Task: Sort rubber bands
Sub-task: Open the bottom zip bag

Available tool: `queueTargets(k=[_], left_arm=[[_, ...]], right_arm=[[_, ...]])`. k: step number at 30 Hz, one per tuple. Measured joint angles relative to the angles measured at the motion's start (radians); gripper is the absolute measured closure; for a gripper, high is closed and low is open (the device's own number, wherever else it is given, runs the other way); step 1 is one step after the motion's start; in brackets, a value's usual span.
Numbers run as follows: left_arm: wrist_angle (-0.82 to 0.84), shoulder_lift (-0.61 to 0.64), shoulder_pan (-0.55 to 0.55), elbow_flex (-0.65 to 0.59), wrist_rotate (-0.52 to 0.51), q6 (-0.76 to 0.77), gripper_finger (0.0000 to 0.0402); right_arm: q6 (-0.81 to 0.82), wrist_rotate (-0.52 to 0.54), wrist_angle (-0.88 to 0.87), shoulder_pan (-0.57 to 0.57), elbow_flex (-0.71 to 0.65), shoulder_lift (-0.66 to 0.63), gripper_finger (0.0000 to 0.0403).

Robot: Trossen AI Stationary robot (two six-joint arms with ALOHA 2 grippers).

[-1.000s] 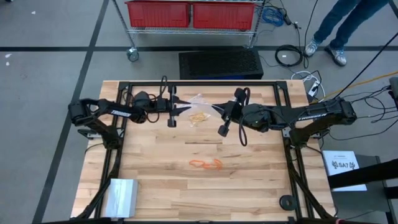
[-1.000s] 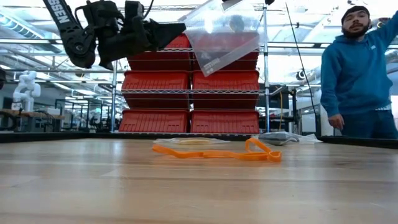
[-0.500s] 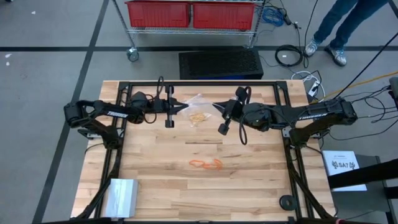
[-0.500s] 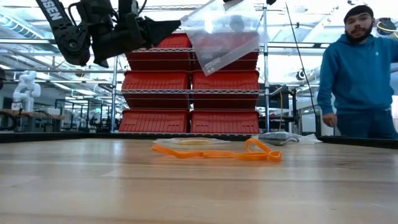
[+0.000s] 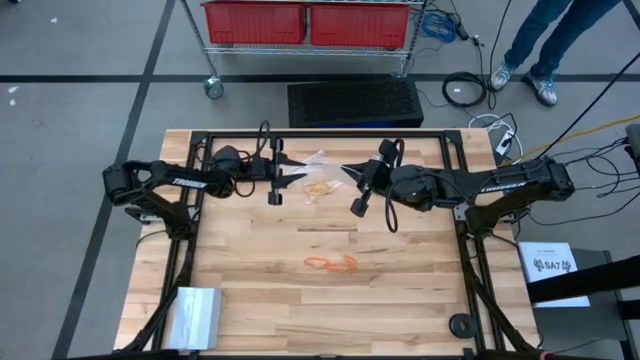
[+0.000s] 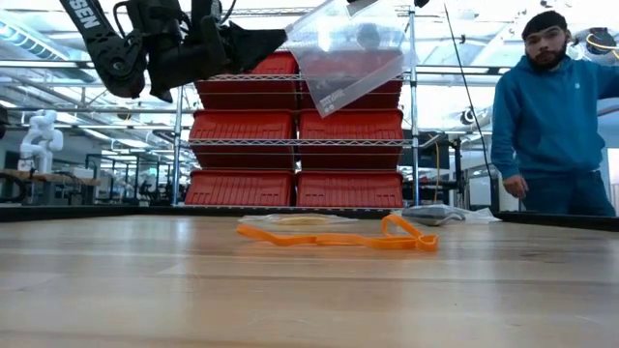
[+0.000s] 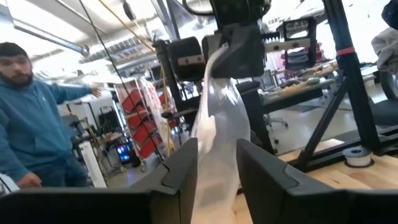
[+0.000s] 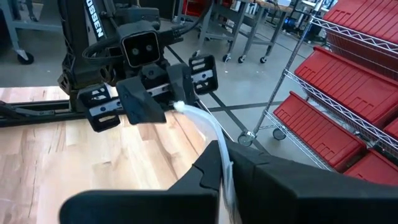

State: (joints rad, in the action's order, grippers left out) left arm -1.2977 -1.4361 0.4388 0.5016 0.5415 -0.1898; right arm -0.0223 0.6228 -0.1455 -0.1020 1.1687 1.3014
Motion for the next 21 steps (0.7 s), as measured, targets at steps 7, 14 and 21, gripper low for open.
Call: queueTargets(k=[7, 14, 21], left_arm=[[0.034, 0.0, -0.003, 0.021, -0.01, 0.0, 0.0282], [0.034, 0.0, -0.003, 0.021, -0.01, 0.0, 0.0327], [0.034, 0.0, -0.002, 0.021, -0.01, -0.004, 0.0394]], right_arm=[[0.0, 0.0, -0.001, 0.0, 0.0, 0.0, 0.0403], [-0.006, 0.0, -0.001, 0.0, 0.0, 0.0, 0.0403], [-0.007, 0.0, -0.002, 0.0, 0.0, 0.0, 0.0403]])
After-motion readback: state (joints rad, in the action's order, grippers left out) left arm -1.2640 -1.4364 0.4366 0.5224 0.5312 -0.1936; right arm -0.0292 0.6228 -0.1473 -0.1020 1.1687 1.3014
